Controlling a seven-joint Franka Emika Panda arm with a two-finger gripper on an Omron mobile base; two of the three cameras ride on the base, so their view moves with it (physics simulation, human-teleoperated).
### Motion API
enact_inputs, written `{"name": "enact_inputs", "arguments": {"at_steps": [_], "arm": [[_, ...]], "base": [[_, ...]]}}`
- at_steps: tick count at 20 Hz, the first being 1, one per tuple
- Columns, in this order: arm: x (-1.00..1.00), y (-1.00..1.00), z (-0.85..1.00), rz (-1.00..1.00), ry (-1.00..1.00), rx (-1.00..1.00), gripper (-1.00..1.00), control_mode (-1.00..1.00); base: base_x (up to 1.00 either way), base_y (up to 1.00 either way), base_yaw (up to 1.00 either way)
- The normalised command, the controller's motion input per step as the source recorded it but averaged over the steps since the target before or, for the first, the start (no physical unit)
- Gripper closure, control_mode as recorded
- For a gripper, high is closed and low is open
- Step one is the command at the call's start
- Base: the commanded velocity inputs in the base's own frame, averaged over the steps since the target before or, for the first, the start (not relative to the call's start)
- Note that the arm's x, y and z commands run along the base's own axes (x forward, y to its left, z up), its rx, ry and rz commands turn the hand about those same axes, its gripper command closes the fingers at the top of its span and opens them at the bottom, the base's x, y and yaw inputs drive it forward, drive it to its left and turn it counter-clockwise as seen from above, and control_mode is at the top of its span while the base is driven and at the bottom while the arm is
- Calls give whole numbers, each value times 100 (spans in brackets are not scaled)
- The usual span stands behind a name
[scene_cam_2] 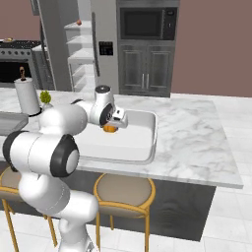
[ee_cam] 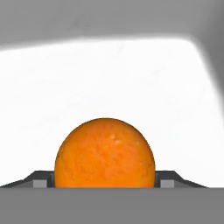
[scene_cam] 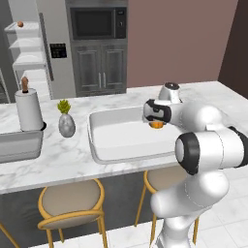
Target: Place the cold items (onion and orange) from the fridge in one tupperware on the dining counter. Place the warm items (hot dog and kebab skewer) in the stove area in another tupperware.
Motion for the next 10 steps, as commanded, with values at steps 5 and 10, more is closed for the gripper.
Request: {"name": "enact_inputs", "arguments": {"at_steps": [5,10], "arm": [[6,-7,-33,-9,-11,0,100,-100],[46,-2,-18,-5,-2,0,100,-100]], "base": [[0,0,0],[0,0,0]]}}
